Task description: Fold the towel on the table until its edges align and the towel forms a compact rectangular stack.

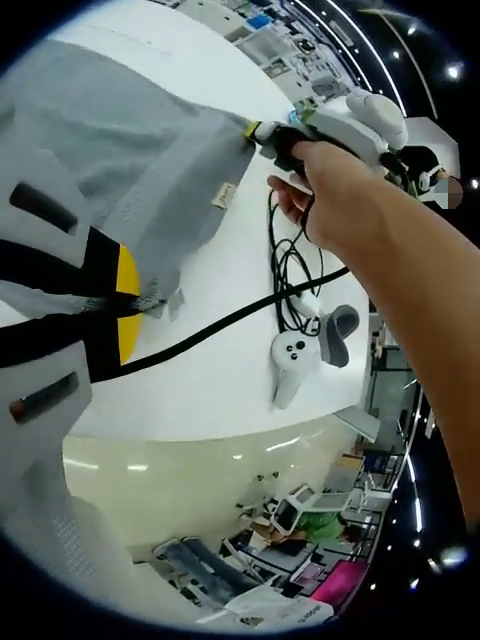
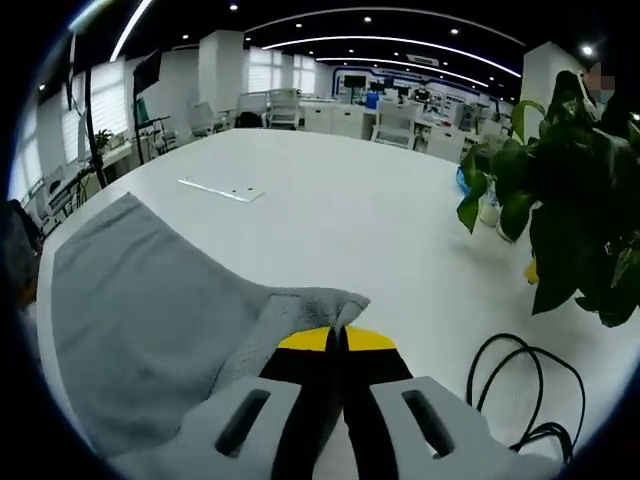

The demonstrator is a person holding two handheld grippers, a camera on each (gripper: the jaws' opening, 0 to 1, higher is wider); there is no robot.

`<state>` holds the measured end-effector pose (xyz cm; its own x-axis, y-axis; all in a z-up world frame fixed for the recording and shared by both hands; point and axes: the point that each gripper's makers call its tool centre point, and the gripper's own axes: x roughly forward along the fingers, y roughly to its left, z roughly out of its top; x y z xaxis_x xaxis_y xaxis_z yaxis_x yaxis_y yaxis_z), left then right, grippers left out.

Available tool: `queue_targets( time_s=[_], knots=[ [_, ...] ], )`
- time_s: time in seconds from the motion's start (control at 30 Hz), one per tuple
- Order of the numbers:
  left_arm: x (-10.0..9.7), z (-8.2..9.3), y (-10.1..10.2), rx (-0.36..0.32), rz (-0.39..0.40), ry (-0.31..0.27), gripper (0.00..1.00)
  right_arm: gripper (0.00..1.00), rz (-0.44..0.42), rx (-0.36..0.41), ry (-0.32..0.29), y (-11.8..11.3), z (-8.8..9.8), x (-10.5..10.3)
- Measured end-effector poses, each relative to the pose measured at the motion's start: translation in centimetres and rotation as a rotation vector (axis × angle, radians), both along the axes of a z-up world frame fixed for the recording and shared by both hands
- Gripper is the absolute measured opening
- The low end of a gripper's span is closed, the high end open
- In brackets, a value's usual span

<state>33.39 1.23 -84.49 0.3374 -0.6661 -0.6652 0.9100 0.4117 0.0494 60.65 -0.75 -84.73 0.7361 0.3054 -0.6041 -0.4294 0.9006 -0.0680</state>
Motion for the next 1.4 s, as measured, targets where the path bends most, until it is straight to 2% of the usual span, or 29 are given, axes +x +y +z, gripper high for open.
queue_targets(
  time_s=[0.17,0.5,0.97,1.4],
  knots=[
    [0.4,1.6,1.1,-0.033,0.032,-0.009,0.04,0.00,0.001,0.002,-0.009,0.6,1.2,0.2],
    [0.7,4.1,3.7,-0.049,0.058,-0.067,0.04,0.00,0.006,0.009,-0.036,2.5,3.7,0.4],
    [0.5,8.0,7.8,-0.105,0.139,-0.114,0.04,0.00,0.029,0.028,-0.071,6.4,7.7,0.3],
    [0.5,10.8,11.9,-0.137,0.227,-0.161,0.04,0.00,0.073,0.047,-0.106,10.4,11.0,0.4]
  ],
)
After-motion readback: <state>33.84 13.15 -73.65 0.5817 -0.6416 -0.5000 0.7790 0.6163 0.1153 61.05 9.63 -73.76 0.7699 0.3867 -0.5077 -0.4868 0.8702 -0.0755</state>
